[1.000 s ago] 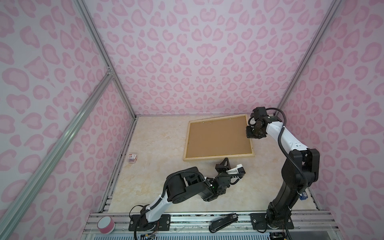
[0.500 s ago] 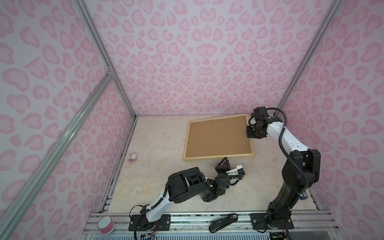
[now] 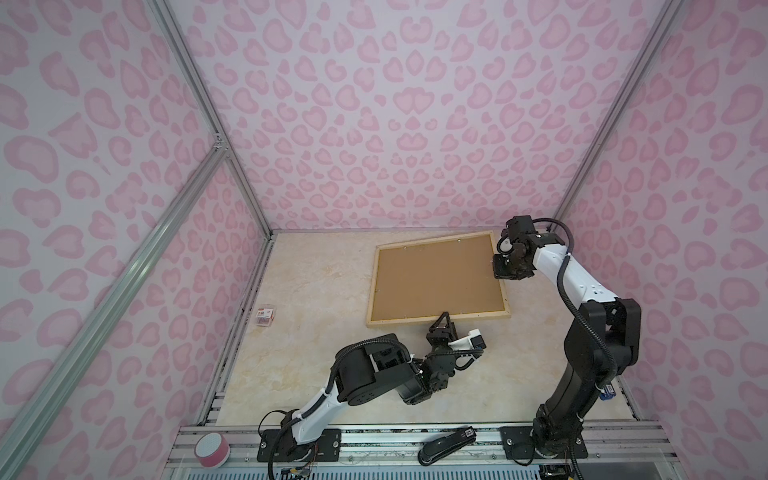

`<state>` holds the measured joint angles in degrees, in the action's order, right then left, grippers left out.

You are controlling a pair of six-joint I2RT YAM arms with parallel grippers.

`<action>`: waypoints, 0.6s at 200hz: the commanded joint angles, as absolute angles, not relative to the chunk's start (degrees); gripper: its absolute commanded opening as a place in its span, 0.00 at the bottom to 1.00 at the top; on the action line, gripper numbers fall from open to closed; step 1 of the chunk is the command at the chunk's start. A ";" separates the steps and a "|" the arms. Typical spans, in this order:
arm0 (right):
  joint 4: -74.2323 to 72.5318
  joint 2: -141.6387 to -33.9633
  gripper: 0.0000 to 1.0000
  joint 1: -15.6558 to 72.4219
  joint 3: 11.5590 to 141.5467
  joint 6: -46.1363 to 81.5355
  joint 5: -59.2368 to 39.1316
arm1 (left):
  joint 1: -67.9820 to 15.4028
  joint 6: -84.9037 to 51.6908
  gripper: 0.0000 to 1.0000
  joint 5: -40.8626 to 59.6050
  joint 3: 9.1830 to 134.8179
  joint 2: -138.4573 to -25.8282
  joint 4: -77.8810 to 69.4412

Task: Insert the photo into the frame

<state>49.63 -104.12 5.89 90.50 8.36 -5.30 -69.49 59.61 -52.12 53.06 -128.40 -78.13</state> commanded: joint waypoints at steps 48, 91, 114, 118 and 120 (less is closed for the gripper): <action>49.57 -101.83 0.09 5.93 90.13 7.38 -8.69 | -68.30 59.93 0.46 -51.77 54.40 -129.10 -79.84; 49.49 -100.46 0.09 5.89 88.87 7.47 -8.95 | -67.76 60.56 0.31 -51.94 55.59 -129.73 -80.15; 49.31 -100.20 0.09 5.93 88.20 7.45 -9.12 | -67.59 61.19 0.23 -52.28 56.31 -130.08 -80.60; 49.32 -100.20 0.09 5.89 88.16 7.45 -9.10 | -67.59 61.33 0.22 -52.34 56.36 -130.16 -80.72; 49.31 -100.20 0.09 5.89 88.11 7.46 -9.13 | -67.63 61.41 0.21 -52.31 56.41 -130.16 -80.76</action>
<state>49.17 -100.49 5.85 88.60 8.34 -7.14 -67.85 64.36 -52.45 55.51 -129.47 -76.84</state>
